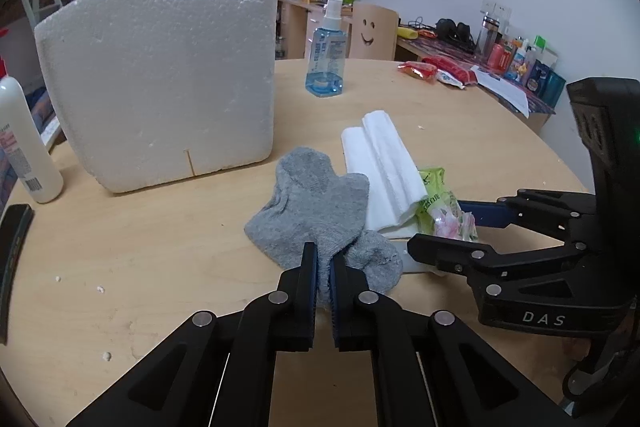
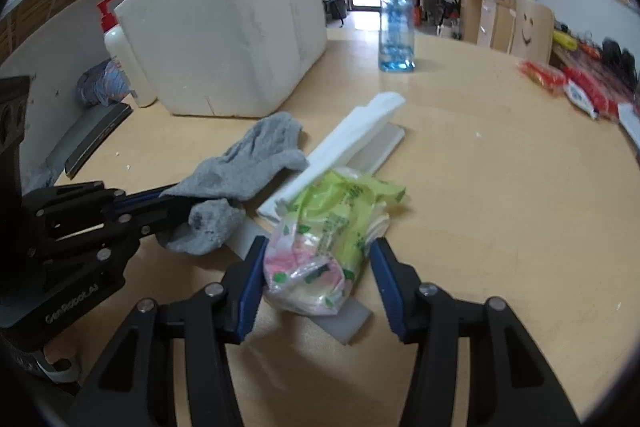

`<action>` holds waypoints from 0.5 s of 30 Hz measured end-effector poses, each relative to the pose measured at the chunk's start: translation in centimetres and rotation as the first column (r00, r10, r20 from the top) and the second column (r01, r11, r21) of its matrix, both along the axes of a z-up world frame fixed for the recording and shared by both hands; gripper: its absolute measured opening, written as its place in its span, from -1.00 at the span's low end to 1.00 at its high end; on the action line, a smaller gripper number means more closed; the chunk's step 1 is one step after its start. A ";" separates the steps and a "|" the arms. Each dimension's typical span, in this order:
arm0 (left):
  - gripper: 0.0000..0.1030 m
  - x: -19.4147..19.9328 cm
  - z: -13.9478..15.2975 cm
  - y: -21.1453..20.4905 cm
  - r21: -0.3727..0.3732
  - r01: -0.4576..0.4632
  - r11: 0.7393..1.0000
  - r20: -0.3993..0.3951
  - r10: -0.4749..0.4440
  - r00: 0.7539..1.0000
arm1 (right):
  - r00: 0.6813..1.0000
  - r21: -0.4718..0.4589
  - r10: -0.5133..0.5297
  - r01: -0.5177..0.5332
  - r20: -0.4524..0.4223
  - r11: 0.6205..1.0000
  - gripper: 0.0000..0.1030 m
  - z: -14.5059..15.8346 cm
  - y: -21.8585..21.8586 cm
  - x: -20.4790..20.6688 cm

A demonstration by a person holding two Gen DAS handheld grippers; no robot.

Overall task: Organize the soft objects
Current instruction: 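Close the left gripper on the grey sock while the right gripper closes on the snack packet, then lift the grey sock with the left gripper while the right gripper lifts the snack packet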

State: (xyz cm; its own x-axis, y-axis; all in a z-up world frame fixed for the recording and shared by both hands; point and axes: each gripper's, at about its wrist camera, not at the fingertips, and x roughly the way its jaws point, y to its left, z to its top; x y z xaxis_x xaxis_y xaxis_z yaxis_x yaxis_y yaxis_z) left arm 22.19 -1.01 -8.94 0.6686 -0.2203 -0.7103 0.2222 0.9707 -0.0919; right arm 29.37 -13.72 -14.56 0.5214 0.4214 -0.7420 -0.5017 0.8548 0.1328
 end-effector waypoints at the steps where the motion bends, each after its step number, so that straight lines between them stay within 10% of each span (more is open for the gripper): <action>1: -0.85 0.0 -0.1 -0.1 0.006 0.004 1.000 -0.004 -0.004 1.000 | 1.000 0.008 -0.007 0.007 -0.009 1.000 0.10 -0.1 -0.1 0.1; 15: 0.09 0.1 -0.5 -1.1 0.068 0.013 0.998 -0.004 -0.013 1.000 | 1.000 0.135 0.000 -0.003 0.023 0.991 -0.17 1.2 -1.7 -0.9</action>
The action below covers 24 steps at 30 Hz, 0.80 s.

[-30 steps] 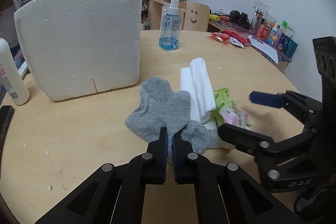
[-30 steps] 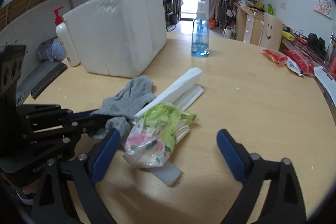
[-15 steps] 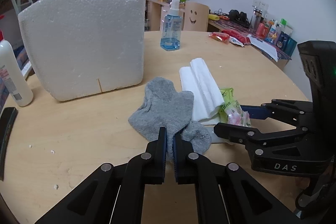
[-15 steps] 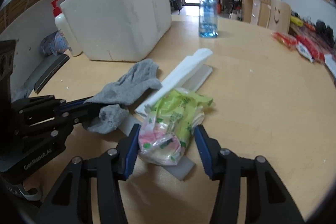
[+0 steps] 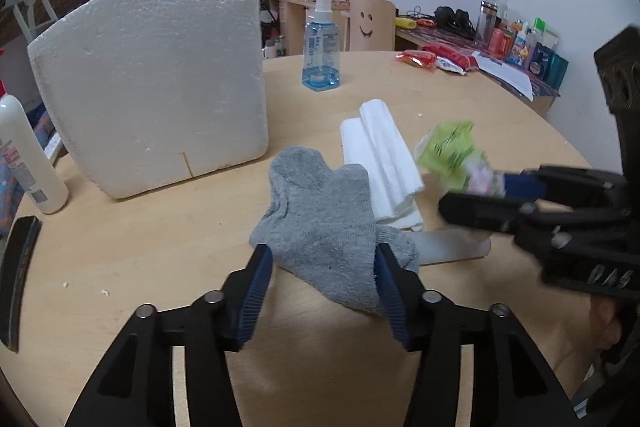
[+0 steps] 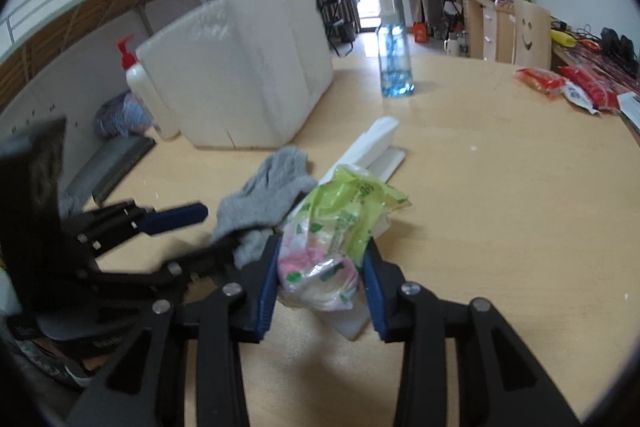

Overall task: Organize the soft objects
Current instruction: 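Lift the grey sock with the left gripper while the right gripper lifts the snack packet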

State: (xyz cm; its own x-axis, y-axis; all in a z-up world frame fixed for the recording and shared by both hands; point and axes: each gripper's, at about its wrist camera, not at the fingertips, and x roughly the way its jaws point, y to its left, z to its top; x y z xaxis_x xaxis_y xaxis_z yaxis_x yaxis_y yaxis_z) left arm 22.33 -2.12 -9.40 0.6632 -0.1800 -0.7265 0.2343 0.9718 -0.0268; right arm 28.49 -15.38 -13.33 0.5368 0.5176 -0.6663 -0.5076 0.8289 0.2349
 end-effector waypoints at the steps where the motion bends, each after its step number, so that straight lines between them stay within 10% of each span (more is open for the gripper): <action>1: 0.10 0.0 -0.1 -0.1 0.002 0.002 1.000 -0.003 -0.002 1.000 | 1.000 0.012 -0.007 0.007 0.006 1.000 -0.17 0.3 -0.3 -0.1; 10: 0.09 0.5 -0.5 -0.3 0.017 -0.031 0.999 -0.040 0.032 0.999 | 0.998 0.044 -0.059 0.058 0.026 0.997 -0.16 0.8 -2.1 -0.8; 17: -0.83 0.5 -0.7 -0.4 0.006 -0.032 0.999 -0.052 0.032 0.998 | 0.995 0.063 -0.089 0.086 0.047 0.994 -0.16 1.2 -3.6 -1.8; 24: -0.89 -0.5 0.7 0.1 0.006 -0.044 0.999 0.007 0.044 0.999 | 0.993 0.066 -0.098 0.094 0.071 0.993 -0.16 1.4 -4.3 -3.0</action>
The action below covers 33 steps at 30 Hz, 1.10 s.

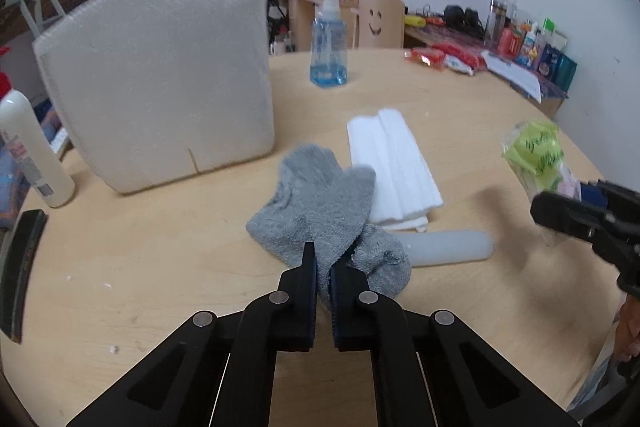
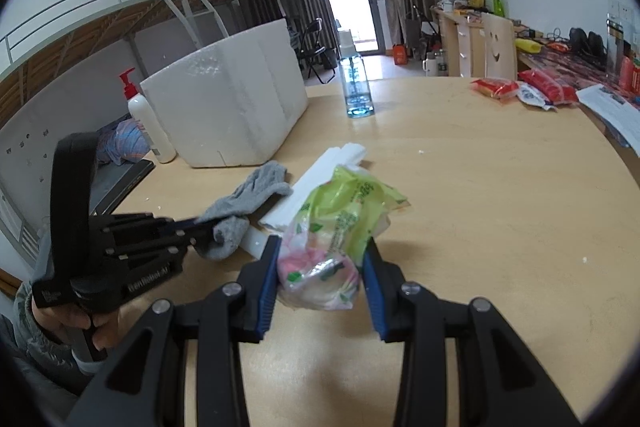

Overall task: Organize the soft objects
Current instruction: 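Lift the grey sock with the left gripper while the right gripper lifts the snack packet, then carry the sock and the snack packet over the white foam box with both grippers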

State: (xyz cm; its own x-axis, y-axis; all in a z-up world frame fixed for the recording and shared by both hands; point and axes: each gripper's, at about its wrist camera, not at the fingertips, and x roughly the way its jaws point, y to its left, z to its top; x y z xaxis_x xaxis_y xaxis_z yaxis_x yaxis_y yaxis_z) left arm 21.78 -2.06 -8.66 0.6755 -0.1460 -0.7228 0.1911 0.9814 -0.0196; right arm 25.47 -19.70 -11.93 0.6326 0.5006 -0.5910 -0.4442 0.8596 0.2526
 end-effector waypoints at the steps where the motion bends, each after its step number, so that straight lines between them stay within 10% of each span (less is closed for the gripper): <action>1: -0.89 -0.2 0.3 0.2 -0.004 -0.005 1.000 0.009 0.005 1.000 | 1.000 -0.002 -0.001 0.001 0.008 1.000 -0.16 0.1 0.0 -0.3; 33: -0.89 -13.7 10.9 2.3 -0.032 0.041 0.999 0.413 -0.024 0.910 | 0.962 -0.046 0.004 0.009 0.272 0.999 -0.16 5.9 1.0 -9.9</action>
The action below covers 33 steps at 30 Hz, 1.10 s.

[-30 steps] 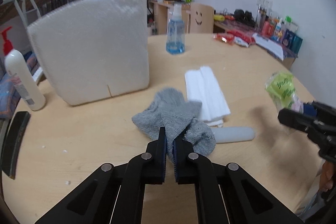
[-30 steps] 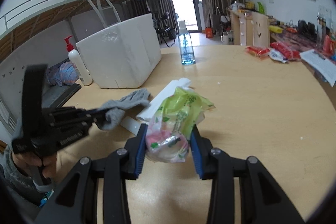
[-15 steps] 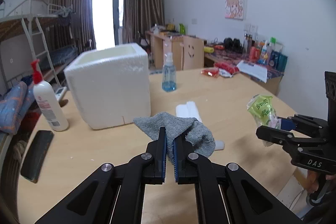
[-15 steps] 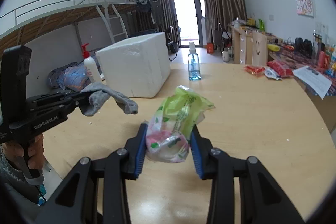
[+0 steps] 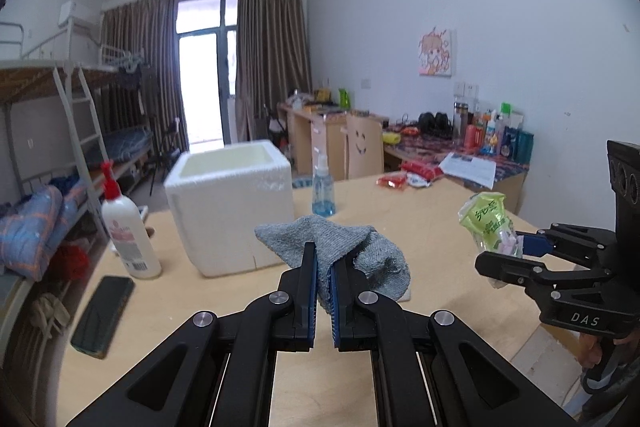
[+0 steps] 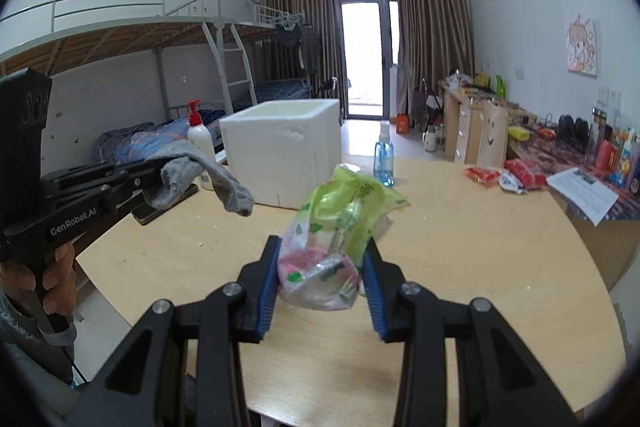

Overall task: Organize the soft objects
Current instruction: 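Carry the sock and the snack packet over the white foam box with both grippers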

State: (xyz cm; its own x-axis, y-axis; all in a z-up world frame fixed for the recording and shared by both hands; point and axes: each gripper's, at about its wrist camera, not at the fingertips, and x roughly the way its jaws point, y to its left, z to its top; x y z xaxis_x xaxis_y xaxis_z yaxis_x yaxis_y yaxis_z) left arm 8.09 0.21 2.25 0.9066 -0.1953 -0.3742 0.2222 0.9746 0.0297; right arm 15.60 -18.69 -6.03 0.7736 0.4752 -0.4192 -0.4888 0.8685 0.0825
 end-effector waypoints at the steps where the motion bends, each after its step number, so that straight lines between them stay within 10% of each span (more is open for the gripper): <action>1: -0.89 -0.3 0.2 0.0 0.001 0.000 1.000 0.011 0.000 1.000 | 1.000 -0.003 0.001 -0.001 0.010 1.000 -0.16 0.2 0.1 -0.3; 33: -0.89 -5.8 3.2 2.3 -0.002 -0.166 0.986 0.161 0.164 0.973 | 0.968 -0.003 0.155 -0.158 0.196 0.987 -0.16 2.8 2.4 -3.8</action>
